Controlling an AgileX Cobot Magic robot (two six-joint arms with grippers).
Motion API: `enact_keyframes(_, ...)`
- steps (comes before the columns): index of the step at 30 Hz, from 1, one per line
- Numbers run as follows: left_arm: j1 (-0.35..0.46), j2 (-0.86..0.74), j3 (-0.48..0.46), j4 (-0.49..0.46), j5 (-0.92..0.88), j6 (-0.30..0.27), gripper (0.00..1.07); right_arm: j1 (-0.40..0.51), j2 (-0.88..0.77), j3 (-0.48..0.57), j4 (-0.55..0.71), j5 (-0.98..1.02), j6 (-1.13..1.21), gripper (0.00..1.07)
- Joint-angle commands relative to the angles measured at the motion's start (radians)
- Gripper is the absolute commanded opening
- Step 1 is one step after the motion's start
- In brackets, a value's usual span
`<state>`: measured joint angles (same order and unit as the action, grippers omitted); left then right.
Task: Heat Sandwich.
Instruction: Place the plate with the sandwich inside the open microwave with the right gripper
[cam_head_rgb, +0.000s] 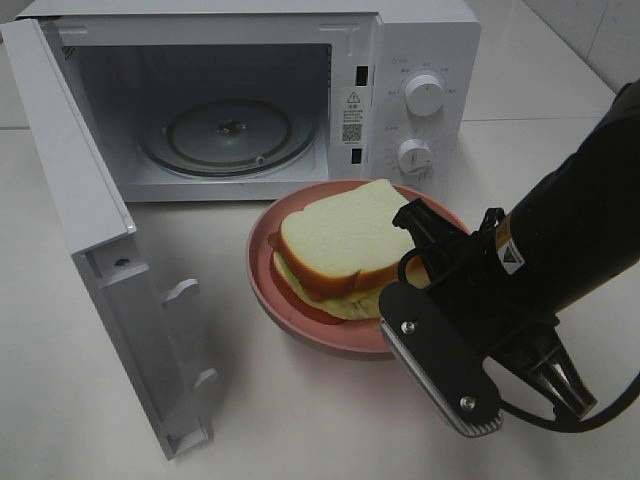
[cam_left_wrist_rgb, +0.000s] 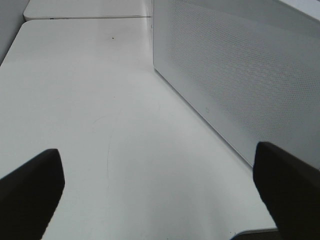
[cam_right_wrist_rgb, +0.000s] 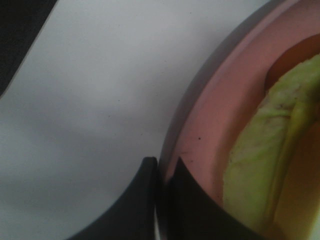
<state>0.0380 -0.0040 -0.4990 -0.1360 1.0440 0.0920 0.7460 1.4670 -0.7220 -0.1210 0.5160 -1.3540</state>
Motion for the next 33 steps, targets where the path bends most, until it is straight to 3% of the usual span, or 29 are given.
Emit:
enact_keyframes(1, 0.000, -0.026, 0.005, -0.003, -0.009, -0.003, 0.97, -0.004, 0.019, -0.005, 0.006, -0.036, -0.018, 0.01)
enact_keyframes(33, 0.000, -0.025, 0.005, -0.003, -0.009, -0.003, 0.97, 0.000, 0.232, -0.280, -0.080, -0.058, -0.044, 0.00)
